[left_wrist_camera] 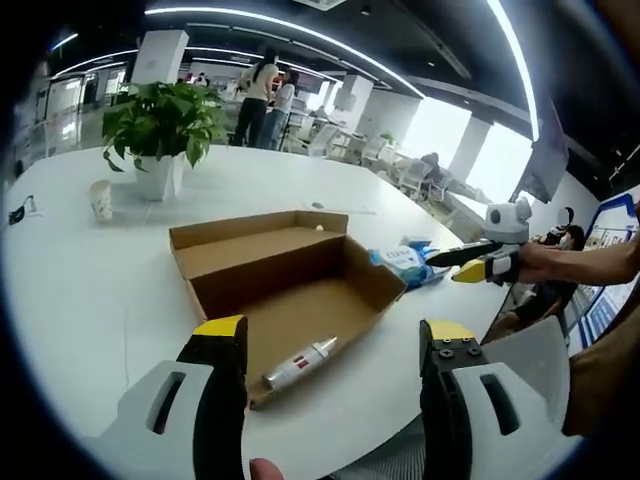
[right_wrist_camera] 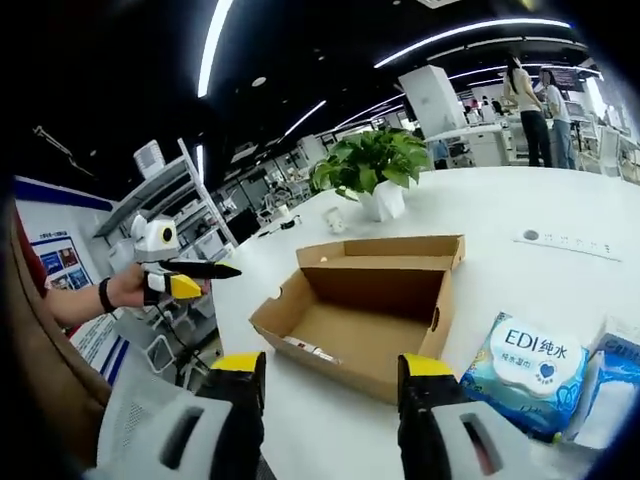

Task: Operate the shoe box by opening the lid, removing the specified soft item, and placing it in the target area until the item is outside and the box remains undamaged.

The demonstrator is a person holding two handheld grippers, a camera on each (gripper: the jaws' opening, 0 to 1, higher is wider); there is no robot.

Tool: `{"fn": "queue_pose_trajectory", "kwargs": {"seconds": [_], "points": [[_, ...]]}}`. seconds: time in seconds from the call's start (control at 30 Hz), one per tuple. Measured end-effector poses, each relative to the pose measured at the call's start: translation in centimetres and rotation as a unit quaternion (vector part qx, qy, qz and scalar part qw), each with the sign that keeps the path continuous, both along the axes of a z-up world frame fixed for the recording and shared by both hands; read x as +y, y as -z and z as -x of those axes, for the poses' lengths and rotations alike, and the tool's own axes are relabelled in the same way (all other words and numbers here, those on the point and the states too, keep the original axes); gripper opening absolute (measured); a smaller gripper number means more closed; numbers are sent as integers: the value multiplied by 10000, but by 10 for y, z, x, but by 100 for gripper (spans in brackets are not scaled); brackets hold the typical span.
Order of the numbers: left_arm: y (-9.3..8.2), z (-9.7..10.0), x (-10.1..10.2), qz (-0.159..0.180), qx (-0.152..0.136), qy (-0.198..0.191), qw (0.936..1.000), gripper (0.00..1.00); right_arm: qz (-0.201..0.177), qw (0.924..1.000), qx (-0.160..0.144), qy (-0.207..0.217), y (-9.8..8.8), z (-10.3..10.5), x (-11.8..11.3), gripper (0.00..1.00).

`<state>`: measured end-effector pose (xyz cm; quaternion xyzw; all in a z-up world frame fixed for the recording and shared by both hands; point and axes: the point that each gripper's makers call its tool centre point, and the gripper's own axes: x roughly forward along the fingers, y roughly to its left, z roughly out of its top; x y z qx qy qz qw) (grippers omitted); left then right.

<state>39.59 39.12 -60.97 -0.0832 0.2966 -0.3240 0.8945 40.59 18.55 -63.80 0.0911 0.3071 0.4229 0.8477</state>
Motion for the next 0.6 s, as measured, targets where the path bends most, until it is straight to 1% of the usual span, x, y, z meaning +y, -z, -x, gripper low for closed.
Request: {"fn": "queue_pose_trajectory", "kwargs": {"seconds": [0.17,0.23,0.3,0.47,0.6], "points": [[3,6,2,21,53,-35,10000,70,156,9997,-28,-179,-1,-3,12,49],[3,7,3,31,61,-42,10000,70,299,9990,-75,-311,-1,-4,18,49],[4,7,4,32,72,-51,10000,70,379,9984,-93,-405,2,-11,21,49],[5,6,8,11,88,-31,10000,69,355,9981,-108,-496,1,-12,32,49],[5,-3,11,-126,78,96,9998,69,368,9976,-83,-583,3,-10,37,49]]}}
